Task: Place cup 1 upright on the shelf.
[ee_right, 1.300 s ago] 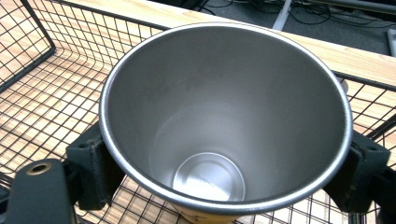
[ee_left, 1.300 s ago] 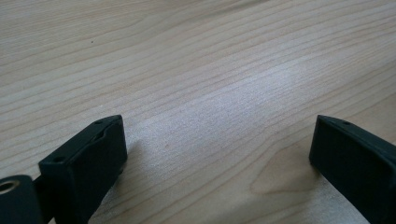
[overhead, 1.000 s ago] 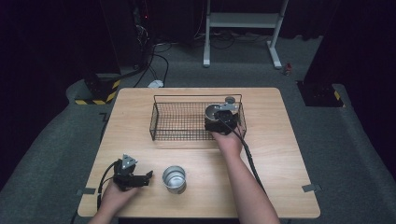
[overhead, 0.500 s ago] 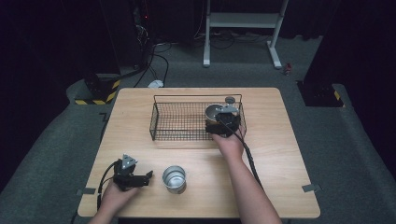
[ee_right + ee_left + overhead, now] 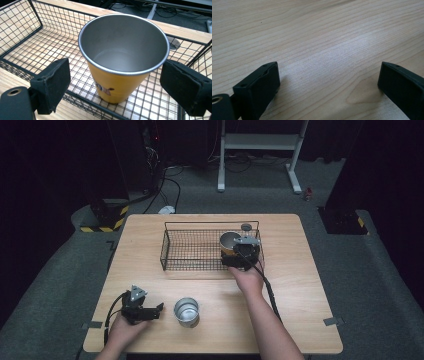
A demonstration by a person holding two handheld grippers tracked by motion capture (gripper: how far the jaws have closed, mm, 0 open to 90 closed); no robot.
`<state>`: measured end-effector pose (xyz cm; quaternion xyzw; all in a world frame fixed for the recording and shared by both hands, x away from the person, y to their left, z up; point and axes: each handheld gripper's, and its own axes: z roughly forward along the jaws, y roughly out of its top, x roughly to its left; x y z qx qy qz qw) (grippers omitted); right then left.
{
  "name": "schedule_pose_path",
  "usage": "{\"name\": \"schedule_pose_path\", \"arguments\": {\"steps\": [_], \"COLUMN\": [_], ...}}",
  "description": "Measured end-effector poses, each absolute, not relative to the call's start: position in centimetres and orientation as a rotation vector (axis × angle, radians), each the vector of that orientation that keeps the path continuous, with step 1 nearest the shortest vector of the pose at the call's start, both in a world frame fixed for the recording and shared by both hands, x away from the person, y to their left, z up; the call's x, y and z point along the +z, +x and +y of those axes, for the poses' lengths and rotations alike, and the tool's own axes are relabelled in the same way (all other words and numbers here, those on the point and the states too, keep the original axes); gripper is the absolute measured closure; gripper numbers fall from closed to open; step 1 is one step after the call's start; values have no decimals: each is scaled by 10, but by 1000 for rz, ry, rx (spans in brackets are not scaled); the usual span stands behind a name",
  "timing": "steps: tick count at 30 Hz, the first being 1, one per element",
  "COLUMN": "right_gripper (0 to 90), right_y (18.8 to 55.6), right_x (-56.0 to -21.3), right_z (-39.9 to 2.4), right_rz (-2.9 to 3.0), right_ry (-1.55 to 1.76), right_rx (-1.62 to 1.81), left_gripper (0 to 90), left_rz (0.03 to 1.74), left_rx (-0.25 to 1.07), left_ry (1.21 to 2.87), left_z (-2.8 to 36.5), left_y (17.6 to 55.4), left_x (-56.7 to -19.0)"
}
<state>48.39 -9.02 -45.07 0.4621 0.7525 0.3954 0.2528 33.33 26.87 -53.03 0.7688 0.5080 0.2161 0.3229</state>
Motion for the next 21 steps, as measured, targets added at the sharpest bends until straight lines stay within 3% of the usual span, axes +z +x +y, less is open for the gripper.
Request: {"name": "schedule_pose_path", "arguments": {"steps": [21], "right_gripper": [100], "right_y": [441], "right_x": [-444], "right_z": [-121], "right_rz": [2039], "right_ry": [1215], "right_rx": [1122], "left_gripper": [35], "left_rz": [1330], "left_rx": [569], "left_ry": [2021], "left_z": [268], "left_y": [334], "left_x": [-530]}}
